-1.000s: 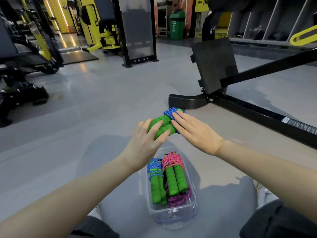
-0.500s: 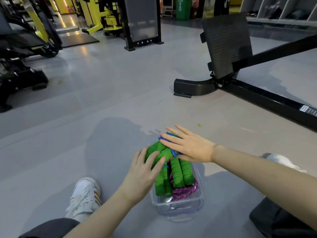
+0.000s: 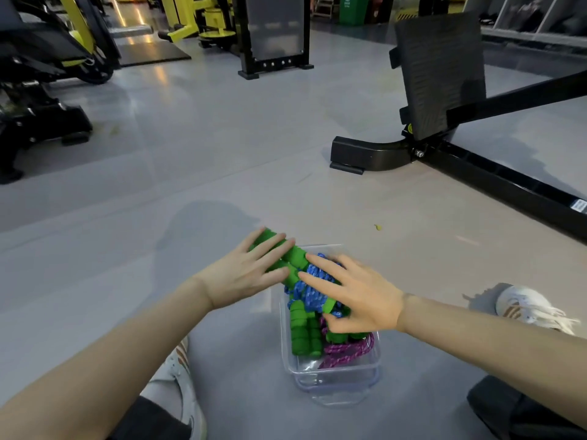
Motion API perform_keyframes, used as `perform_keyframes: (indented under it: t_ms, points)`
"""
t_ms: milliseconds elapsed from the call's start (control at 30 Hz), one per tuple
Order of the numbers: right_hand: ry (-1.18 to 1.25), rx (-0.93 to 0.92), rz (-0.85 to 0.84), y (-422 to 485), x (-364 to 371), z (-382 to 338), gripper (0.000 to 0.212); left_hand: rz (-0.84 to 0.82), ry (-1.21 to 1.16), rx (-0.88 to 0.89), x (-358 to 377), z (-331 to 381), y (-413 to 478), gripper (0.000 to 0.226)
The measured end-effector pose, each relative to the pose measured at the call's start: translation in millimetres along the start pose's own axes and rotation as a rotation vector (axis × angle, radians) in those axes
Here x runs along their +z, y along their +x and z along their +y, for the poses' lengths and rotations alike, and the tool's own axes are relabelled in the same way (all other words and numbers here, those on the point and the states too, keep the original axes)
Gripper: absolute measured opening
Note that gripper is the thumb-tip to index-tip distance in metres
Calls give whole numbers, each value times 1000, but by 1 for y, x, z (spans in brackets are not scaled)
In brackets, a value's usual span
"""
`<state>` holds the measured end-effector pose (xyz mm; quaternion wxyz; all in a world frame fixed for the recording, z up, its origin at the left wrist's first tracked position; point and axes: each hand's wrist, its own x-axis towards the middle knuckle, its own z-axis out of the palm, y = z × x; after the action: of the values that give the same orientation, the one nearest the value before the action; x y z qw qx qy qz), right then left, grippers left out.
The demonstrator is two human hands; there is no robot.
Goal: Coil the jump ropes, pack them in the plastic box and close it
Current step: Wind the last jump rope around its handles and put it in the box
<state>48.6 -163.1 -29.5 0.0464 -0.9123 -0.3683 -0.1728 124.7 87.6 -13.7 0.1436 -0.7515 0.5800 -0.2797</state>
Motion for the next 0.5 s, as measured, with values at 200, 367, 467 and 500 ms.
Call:
perform_keyframes:
  t_ms: [200, 367, 467, 500]
  points:
    - [173, 577, 162, 13, 22, -71, 71, 83, 12, 19, 21, -5, 23, 13]
    - [150, 669, 42, 14, 39, -82, 69, 101, -23, -94, 50, 22, 15, 15]
    - [126, 648, 55, 7, 49, -84, 65, 53, -105, -214, 64, 41, 17, 16]
    - [114, 640, 63, 4, 50, -83, 63, 43, -152, -254, 65, 45, 20, 17]
